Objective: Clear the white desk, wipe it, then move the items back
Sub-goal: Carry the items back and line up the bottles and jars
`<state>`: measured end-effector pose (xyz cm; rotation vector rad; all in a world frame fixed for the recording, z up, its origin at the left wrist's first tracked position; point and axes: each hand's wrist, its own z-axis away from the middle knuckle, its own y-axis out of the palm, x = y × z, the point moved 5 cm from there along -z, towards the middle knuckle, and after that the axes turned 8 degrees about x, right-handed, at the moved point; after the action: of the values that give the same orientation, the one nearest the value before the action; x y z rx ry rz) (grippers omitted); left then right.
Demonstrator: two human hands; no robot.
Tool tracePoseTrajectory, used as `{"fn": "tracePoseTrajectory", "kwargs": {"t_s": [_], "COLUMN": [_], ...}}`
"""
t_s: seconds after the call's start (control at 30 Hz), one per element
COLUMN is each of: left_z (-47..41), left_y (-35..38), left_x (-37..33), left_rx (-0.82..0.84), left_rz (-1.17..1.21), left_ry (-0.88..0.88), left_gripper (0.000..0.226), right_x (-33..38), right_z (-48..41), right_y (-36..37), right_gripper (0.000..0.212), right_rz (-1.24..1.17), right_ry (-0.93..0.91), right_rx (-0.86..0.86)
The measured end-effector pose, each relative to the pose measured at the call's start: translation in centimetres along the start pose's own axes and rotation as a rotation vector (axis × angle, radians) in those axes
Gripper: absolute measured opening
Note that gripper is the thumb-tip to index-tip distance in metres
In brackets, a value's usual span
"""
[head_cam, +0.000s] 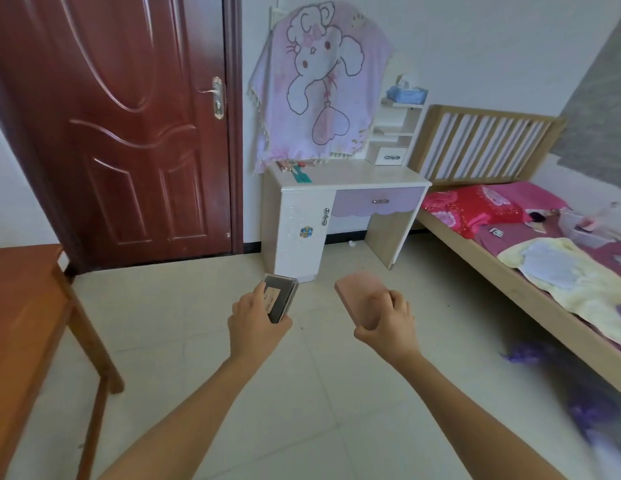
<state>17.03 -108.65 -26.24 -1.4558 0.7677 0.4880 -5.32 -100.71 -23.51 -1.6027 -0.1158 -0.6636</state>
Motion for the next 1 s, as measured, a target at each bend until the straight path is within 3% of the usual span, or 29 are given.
{"fn": "tracePoseTrajectory", "kwargs": {"t_s": [0.33,0.63,0.77,1.0], "left_z": [-4.7,-16.4,-22.0,-28.2], "left_y": [7.9,11.4,13.7,20.4], "left_x": [-6.5,-10.6,-12.5,-14.4], "left_rx": [0.027,-0.018,-0.031,0.031], "left_rz": [-0.012,0.1,0.109,-0.034], "left_ry": [0.039,0.081,0.075,0.014], "left_gripper": [0.067,0.062,0.061,0.058], "right_x": [-7.5,-10.3,-12.1,-20.1], "right_z": [-4.9,-17.7,-22.9,-28.6], "right_y": [-3.0,-7.5,-8.6,-6.0], "right_gripper": [0.055,0.055,0.057,0.065], "right_rz": [-0.021,0.114,0.068,0.171], "right_ry": [0.045,0.026,0.04,0.085], "right_rx": [-0.039,-0.085,-0.13,0.012]}}
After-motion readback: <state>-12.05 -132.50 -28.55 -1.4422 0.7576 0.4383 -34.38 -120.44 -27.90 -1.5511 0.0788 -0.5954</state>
